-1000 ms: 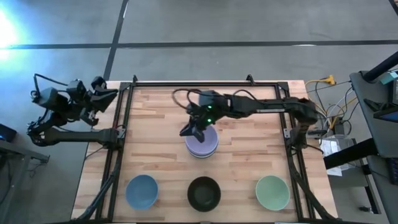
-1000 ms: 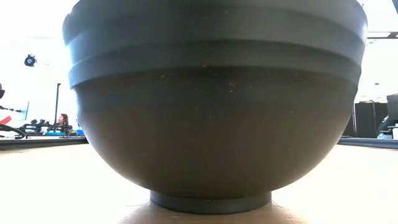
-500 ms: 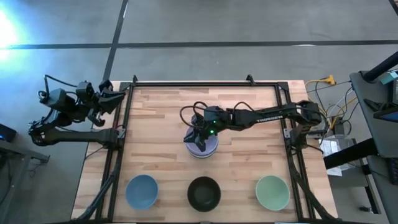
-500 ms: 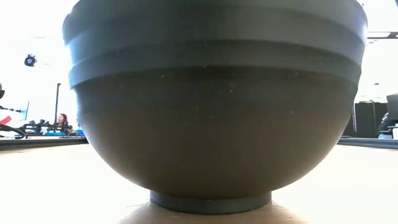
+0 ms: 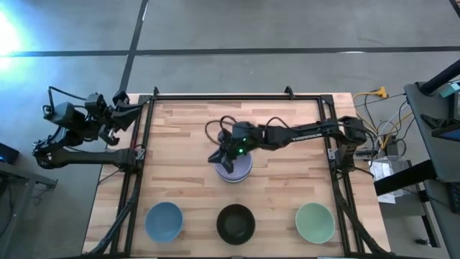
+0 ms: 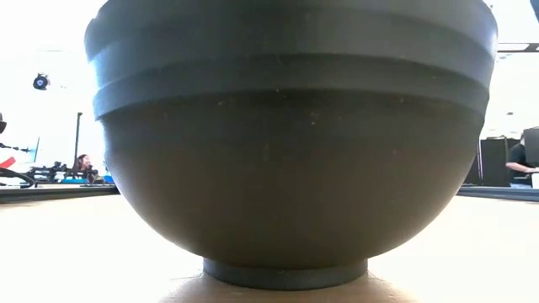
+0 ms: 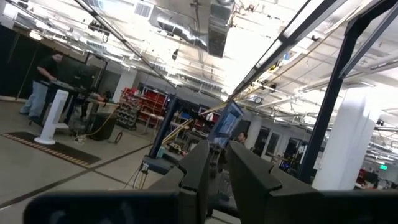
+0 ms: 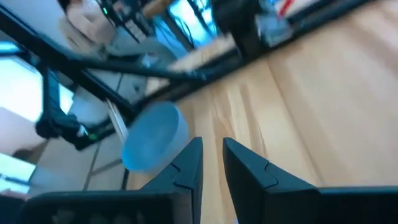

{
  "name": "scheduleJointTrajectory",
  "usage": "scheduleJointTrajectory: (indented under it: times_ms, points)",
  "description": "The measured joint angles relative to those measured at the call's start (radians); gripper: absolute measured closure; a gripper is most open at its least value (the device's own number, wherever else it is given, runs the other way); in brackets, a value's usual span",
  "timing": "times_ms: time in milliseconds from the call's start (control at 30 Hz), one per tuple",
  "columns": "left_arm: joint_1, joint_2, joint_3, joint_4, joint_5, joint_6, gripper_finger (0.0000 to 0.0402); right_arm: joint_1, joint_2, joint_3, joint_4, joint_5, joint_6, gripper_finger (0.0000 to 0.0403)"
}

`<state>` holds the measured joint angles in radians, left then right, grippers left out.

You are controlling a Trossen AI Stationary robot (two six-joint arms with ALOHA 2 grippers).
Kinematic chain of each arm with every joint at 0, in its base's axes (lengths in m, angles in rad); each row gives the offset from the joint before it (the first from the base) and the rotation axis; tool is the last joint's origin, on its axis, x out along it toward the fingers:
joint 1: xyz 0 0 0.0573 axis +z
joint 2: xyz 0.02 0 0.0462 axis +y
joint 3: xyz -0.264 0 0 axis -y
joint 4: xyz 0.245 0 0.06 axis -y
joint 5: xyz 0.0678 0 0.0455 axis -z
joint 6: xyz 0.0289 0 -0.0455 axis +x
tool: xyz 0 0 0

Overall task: Nest bowls inside each other
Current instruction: Stack the light blue bowl on top of the purple bowl

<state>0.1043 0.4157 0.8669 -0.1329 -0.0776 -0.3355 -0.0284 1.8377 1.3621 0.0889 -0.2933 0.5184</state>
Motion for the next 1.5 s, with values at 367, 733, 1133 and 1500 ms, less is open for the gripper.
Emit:
scheduleJointTrajectory:
  times_ms: [367,733,1133,1500]
  points:
    - [-0.001,-0.024,-0.008,-0.251,0.062,-0.092,0.0357,0.012,-0.21,-0.054,-0.276,0.113,-0.073,0.0345]
    - [-0.015,0.046,-0.011,-0.499,0.529,-0.339,0.0357,0.076,-0.527,-0.294,-0.282,0.397,0.015,0.0345]
    - [-0.298,0.419,0.006,-0.24,0.577,-0.365,0.0357,0.179,-0.821,-0.508,-0.264,0.67,0.084,0.0345]
    - [-0.639,0.63,0.193,-0.468,0.19,-0.566,0.0357,0.21,-0.86,-0.54,-0.275,0.618,0.004,0.0345]
